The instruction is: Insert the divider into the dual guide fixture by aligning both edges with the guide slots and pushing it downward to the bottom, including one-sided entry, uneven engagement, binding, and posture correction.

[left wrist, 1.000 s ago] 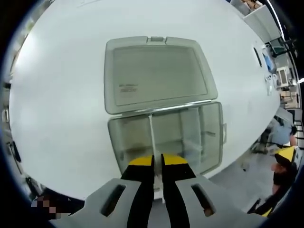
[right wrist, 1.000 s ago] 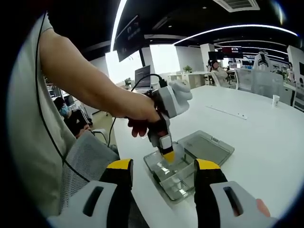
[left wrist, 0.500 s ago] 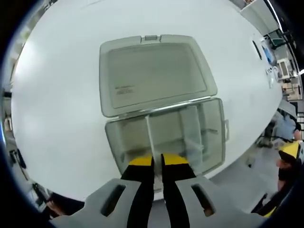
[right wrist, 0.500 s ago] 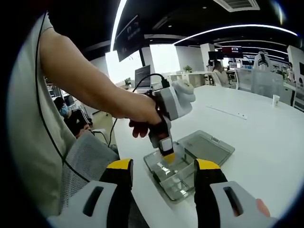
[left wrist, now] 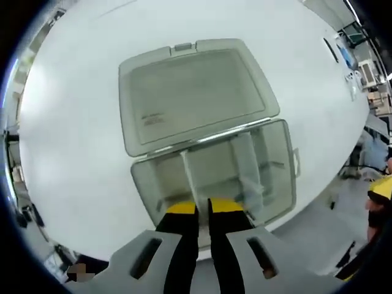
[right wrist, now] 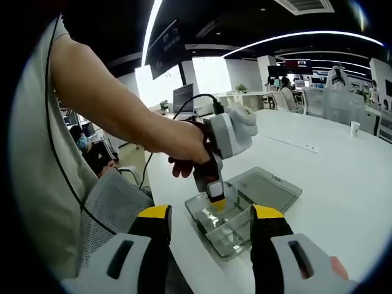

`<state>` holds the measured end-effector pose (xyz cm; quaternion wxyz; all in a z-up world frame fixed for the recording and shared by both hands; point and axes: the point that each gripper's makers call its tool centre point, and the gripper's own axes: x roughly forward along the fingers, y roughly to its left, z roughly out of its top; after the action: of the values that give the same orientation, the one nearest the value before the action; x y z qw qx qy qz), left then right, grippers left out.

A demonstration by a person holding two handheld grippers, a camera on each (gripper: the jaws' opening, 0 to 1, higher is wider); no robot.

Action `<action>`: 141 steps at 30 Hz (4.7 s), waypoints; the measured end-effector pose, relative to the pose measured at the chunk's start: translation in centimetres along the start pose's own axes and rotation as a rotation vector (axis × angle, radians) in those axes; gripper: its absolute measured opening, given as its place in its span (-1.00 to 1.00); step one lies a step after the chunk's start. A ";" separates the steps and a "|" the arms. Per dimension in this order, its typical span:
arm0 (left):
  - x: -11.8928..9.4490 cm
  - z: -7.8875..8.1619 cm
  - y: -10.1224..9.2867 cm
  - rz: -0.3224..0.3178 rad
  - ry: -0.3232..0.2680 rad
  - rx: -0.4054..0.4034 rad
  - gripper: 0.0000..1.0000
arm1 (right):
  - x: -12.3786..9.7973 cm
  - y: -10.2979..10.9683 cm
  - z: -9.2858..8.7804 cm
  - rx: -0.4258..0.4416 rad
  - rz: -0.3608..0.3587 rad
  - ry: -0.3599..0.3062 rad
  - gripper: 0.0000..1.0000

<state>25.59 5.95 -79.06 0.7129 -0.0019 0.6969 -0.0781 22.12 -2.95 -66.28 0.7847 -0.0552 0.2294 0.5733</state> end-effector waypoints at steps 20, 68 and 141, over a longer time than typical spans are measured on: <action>0.7 0.0 0.0 0.027 0.014 0.026 -0.96 | -0.1 -0.3 -0.1 0.007 -0.004 -0.001 -0.03; 1.8 0.0 0.1 0.003 -0.001 0.014 -0.96 | 0.1 -0.5 -0.2 0.008 -0.004 0.010 -0.02; 0.5 -1.2 -0.5 -0.018 -0.026 -0.065 -1.00 | -0.2 0.5 0.8 -0.015 -0.004 -0.001 -0.02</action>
<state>24.34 5.52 -79.49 0.7206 -0.0325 0.6899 -0.0618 21.85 -2.75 -65.43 0.7855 -0.0614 0.2244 0.5735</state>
